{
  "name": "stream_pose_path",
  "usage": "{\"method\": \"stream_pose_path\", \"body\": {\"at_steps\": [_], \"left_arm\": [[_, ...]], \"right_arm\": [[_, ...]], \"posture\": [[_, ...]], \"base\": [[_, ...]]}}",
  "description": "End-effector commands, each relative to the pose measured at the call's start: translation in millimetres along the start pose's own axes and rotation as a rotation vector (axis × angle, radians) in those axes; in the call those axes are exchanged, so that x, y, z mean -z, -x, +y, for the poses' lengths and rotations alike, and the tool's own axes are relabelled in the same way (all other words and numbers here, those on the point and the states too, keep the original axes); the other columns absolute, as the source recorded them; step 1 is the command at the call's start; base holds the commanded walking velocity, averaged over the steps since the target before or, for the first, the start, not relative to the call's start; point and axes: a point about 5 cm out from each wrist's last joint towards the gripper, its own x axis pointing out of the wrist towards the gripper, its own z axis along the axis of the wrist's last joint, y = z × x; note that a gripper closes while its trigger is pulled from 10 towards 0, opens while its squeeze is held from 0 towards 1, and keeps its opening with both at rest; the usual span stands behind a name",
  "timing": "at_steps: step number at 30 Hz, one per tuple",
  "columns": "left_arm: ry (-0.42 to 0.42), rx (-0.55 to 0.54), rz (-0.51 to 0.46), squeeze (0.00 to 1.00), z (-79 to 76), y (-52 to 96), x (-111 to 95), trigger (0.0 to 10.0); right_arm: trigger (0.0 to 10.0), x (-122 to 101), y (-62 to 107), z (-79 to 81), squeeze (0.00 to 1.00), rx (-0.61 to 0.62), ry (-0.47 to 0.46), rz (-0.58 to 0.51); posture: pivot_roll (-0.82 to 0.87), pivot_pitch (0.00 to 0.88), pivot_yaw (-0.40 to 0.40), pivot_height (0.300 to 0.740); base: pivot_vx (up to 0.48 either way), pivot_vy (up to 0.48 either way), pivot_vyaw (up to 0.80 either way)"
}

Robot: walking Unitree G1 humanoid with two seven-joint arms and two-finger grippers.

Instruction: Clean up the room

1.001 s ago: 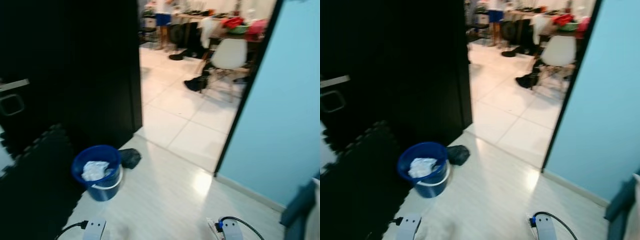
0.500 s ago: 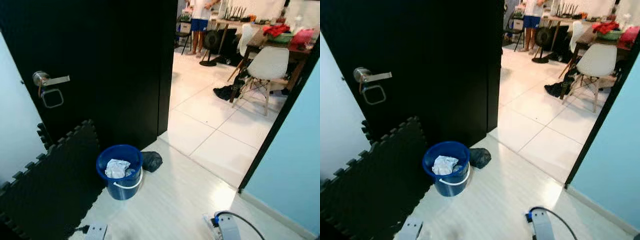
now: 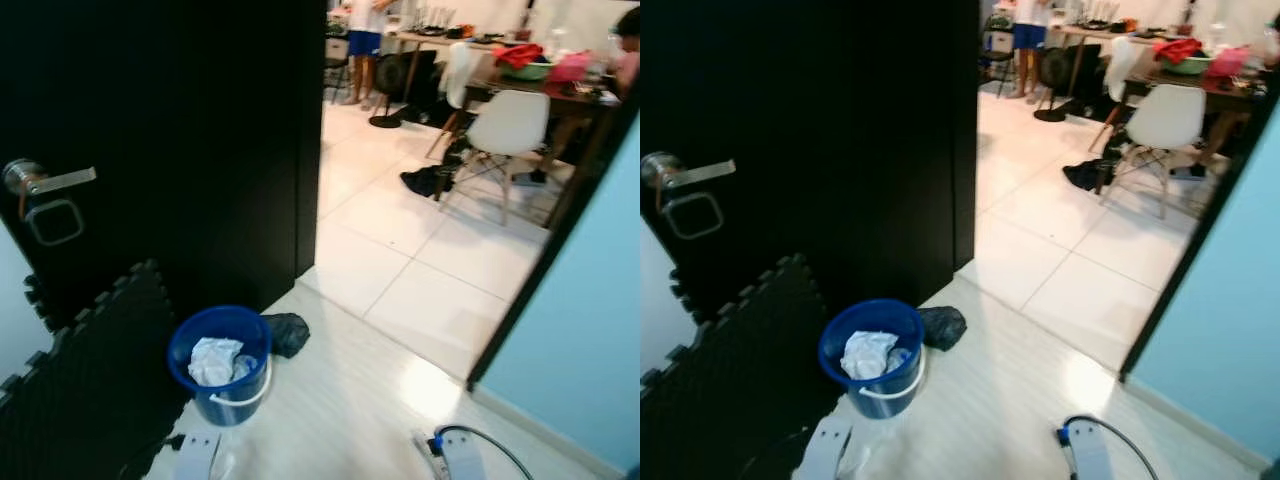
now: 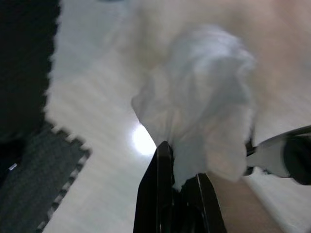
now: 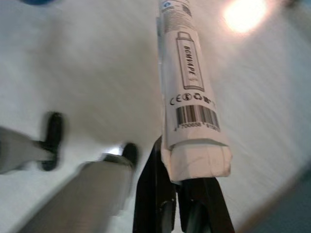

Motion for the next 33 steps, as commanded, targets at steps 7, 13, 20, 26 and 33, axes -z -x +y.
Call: {"method": "stream_pose_path", "body": {"at_steps": [7,13,20,26,33], "left_arm": [[0.029,0.01,-0.029,0.0,-4.1,-1.6,-10.1,10.0],[0.039,0.042,-0.081,0.0,-12.8,-3.3,-24.7,10.0],[0.03,0.108,-0.2,0.0,-27.3,-4.4,-67.5,10.0],[-0.027,0.161,-0.237,0.0,-37.4,-3.6,-81.9,10.0],[-0.1,0.142,-0.156,0.0,-31.3,-5.0,-69.7,10.0]], "right_arm": [[10.0,3.7,1.6,-3.5,0.0,0.002,-0.018,-0.003],[10.0,2.9,1.5,-6.7,0.0,0.035,-0.039,0.007],[10.0,2.7,1.5,-7.9,0.0,0.041,-0.046,0.018],[10.0,4.2,1.7,-7.5,0.0,0.041,-0.075,0.016],[10.0,5.9,2.2,-8.3,0.0,0.051,-0.078,0.015]], "posture": [[0.03,0.0,-0.028,0.74],[0.04,0.0,-0.029,0.74],[0.03,0.0,-0.027,0.74],[0.03,0.0,-0.024,0.74],[0.03,0.0,-0.021,0.74]], "base": [[0.363,0.0,0.78],[0.363,0.0,0.0],[0.371,0.0,0.0],[0.368,0.0,-0.76],[0.052,0.0,-0.11]]}}
